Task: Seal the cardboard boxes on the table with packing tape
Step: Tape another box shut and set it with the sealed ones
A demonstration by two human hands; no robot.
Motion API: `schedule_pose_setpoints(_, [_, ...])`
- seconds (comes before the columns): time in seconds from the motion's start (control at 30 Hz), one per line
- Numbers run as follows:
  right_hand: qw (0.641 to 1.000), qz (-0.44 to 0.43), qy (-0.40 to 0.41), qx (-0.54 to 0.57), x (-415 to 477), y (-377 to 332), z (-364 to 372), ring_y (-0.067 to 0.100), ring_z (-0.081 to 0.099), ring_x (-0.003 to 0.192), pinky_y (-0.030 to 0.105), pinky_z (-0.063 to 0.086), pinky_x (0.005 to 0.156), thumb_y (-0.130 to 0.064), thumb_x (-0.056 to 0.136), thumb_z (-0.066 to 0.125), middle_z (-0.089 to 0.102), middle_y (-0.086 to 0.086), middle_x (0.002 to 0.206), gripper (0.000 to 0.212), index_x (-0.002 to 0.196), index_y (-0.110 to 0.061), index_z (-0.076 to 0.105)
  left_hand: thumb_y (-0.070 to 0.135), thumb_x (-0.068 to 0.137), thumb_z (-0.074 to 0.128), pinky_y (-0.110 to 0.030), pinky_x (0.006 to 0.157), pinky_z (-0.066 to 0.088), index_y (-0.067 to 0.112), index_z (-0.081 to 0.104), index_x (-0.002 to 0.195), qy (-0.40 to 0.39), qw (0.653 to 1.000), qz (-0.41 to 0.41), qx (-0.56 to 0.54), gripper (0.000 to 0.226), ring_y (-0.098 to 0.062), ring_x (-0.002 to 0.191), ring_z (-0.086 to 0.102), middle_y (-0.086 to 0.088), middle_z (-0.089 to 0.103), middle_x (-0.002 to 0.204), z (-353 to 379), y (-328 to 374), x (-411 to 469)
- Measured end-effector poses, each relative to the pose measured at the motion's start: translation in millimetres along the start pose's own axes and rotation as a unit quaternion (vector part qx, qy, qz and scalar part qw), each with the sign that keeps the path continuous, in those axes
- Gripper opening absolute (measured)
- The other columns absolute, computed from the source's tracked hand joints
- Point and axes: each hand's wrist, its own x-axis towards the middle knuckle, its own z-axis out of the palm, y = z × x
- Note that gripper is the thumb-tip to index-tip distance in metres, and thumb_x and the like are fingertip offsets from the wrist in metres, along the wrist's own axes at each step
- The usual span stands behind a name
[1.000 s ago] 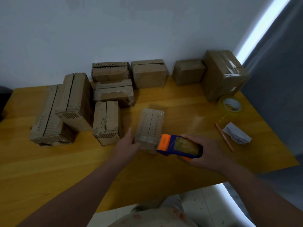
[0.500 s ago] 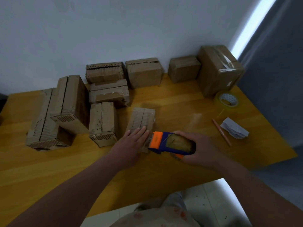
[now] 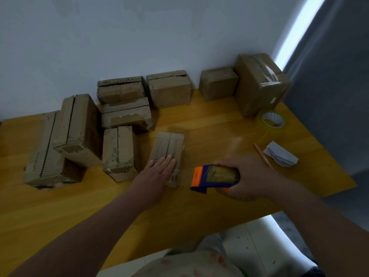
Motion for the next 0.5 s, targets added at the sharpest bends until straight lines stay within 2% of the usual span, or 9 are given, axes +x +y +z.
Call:
schedule_pose_setpoints(0.07, [1.0,0.018,-0.02,-0.003,13,-6,9,0.01,0.063,0.092,0.028,0.057,0.075,-0.039,0.071,0.078,0.058,-0.01,0.114,0.075,0.137,-0.046,0.044,0.024,0.101,0.038,-0.032,0.114,-0.01,0.025,-0.021,0.143,0.005,1.0,-0.003,-0.005,0.073,-0.014,0.146,-0.012,0.003,-0.015,0.159,0,0,0])
schedule_pose_setpoints(0.13, [0.999,0.03,-0.037,0.016,25,-12,18,0.013,0.067,0.082,0.033,0.061,0.069,-0.032,0.069,0.077,0.062,-0.008,0.106,0.078,0.138,-0.046,0.044,0.022,0.102,0.037,-0.031,0.113,-0.011,0.025,-0.023,0.139,0.011,1.0,-0.001,-0.003,0.07,-0.014,0.147,-0.011,0.003,-0.014,0.16,1,0,0])
schedule_pose_setpoints(0.17, [0.999,0.029,-0.04,0.018,30,-16,21,0.013,0.067,0.083,0.034,0.061,0.07,-0.031,0.069,0.077,0.062,-0.008,0.107,0.079,0.139,-0.045,0.043,0.02,0.102,0.036,-0.031,0.113,-0.011,0.025,-0.023,0.139,0.013,1.0,-0.002,-0.003,0.07,-0.015,0.147,-0.011,0.003,-0.014,0.16,1,0,0])
schedule_pose_setpoints(0.27, [0.999,0.012,-0.036,-0.021,41,-28,22,0.011,0.056,0.096,0.032,0.056,0.081,-0.031,0.071,0.076,0.054,-0.008,0.115,0.078,0.14,-0.041,0.044,0.016,0.102,0.037,-0.03,0.112,-0.011,0.024,-0.022,0.142,0.012,1.0,-0.009,0.004,0.072,-0.014,0.146,-0.012,0.003,-0.016,0.159,2,1,1])
schedule_pose_setpoints(0.33, [0.999,0.019,-0.04,-0.024,46,-32,19,0.011,0.054,0.097,0.032,0.055,0.082,-0.031,0.071,0.076,0.052,-0.009,0.114,0.076,0.139,-0.041,0.045,0.013,0.102,0.036,-0.03,0.111,-0.012,0.023,-0.02,0.146,0.006,1.0,-0.013,0.01,0.072,-0.014,0.146,-0.012,0.003,-0.017,0.159,2,2,2])
schedule_pose_setpoints(0.4, [0.998,0.032,-0.051,-0.014,51,-33,17,0.011,0.056,0.09,0.028,0.055,0.075,-0.029,0.069,0.075,0.056,-0.01,0.111,0.073,0.136,-0.043,0.048,0.009,0.101,0.034,-0.032,0.114,-0.01,0.023,-0.024,0.142,0.0,1.0,-0.014,0.016,0.073,-0.015,0.146,-0.013,0.003,-0.019,0.158,2,2,3])
schedule_pose_setpoints(0.5, [0.995,0.061,-0.076,0.023,58,-30,16,0.009,0.057,0.079,0.025,0.049,0.064,-0.025,0.072,0.075,0.056,-0.014,0.095,0.063,0.13,-0.039,0.054,0.005,0.099,0.033,-0.034,0.117,-0.007,0.022,-0.027,0.137,-0.002,1.0,-0.011,0.018,0.073,-0.016,0.146,-0.014,0.005,-0.024,0.154,2,2,3])
